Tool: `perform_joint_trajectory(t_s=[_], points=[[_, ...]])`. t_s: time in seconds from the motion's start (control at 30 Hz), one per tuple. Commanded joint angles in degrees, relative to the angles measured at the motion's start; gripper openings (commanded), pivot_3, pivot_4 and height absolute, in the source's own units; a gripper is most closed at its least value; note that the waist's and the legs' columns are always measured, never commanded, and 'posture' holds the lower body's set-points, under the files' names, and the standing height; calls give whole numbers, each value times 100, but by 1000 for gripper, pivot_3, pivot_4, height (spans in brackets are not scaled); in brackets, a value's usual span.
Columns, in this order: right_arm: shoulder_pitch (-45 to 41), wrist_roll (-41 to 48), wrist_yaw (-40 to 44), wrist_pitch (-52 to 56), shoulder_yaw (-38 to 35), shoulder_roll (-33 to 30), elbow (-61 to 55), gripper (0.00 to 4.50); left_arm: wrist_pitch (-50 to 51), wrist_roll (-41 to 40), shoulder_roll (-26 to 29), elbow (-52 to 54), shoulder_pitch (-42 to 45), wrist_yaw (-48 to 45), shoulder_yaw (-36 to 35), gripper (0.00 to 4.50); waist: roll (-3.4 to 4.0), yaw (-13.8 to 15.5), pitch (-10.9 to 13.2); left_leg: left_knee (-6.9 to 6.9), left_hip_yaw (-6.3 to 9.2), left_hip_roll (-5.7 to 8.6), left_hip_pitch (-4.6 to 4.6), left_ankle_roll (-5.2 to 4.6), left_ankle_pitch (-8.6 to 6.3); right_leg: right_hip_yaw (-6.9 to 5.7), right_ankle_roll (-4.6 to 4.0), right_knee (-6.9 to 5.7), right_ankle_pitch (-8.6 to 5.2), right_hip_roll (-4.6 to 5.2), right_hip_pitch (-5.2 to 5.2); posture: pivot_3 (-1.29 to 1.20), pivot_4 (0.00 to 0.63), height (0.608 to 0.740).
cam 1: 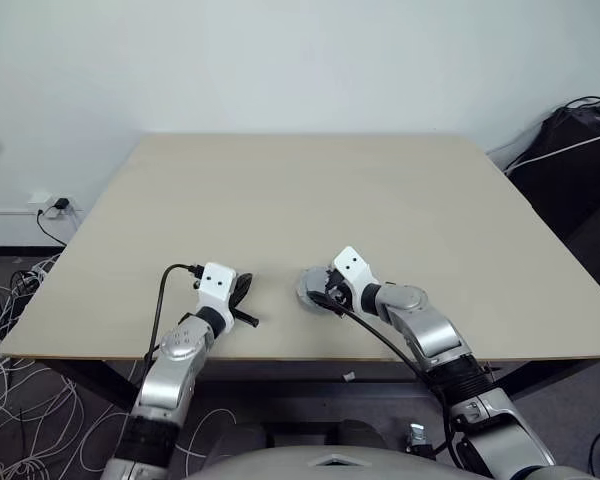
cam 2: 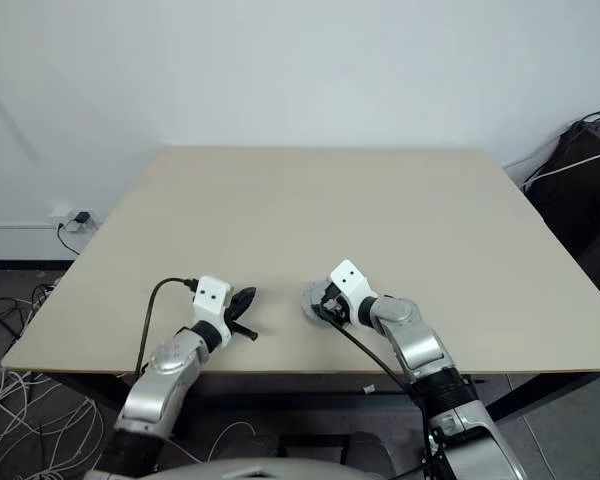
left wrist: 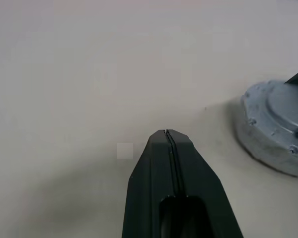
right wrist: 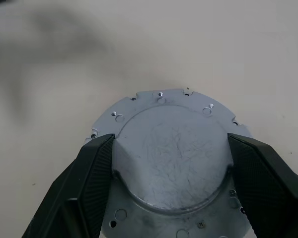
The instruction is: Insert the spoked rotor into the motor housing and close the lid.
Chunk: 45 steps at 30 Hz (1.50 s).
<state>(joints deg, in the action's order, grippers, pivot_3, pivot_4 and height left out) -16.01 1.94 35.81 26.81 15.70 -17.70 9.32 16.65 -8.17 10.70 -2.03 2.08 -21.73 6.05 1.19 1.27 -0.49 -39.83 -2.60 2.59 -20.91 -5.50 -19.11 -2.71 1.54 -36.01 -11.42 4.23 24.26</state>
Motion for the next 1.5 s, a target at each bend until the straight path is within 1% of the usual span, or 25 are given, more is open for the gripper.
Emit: perform_joint_trajectory(t_s=[0.03,0.27,0.4,0.53,0.6,0.9,1.27,1.5], points=[[120,-34,-5,143,78,22,-111,3203,559,-391,31,-156,473,-454,-50,0,0,-12,0,0,1,1,0,1,0,-1,0,0,0,0,-1,0,0,740],[260,-7,-53,236,114,59,-357,3203,1405,-939,9,-765,1318,-1159,-148,0,-3,-48,2,0,6,4,1,5,2,-2,2,1,1,-10,-7,0,0,740],[295,-1,-61,286,132,73,-438,3203,1738,-1100,-13,-1018,1676,-1462,-116,0,-6,-64,5,2,12,4,21,13,4,-2,4,7,1,-23,-55,0,0,740],[300,-6,-60,294,137,75,-449,3203,2088,-1214,-70,-1192,1919,-1656,-53,0,-9,-88,7,2,20,4,25,28,12,0,7,7,1,-39,-62,0,0,740],[300,-6,-64,298,137,76,-460,3203,2203,-1202,-110,-1273,1998,-1709,-6,0,-10,-110,8,2,29,2,26,40,19,1,8,7,0,-65,-65,0,0,740],[283,-7,-80,289,157,93,-488,3203,2372,-944,-339,-1702,2310,-1592,240,0,-13,-126,13,6,47,-17,32,80,43,-1,7,2,-1,-70,-73,0,0,740],[328,-9,-98,306,172,109,-538,3203,2349,-645,-524,-2159,2457,-1010,190,0,-17,-124,15,6,55,-17,32,79,43,-1,2,1,-3,-58,-71,0,0,740],[319,-3,-114,330,179,125,-570,3203,2520,-717,-565,-2147,2455,-1134,227,0,-17,-123,15,6,57,-19,31,72,39,-1,-5,0,-6,-46,-67,0,0,740]])
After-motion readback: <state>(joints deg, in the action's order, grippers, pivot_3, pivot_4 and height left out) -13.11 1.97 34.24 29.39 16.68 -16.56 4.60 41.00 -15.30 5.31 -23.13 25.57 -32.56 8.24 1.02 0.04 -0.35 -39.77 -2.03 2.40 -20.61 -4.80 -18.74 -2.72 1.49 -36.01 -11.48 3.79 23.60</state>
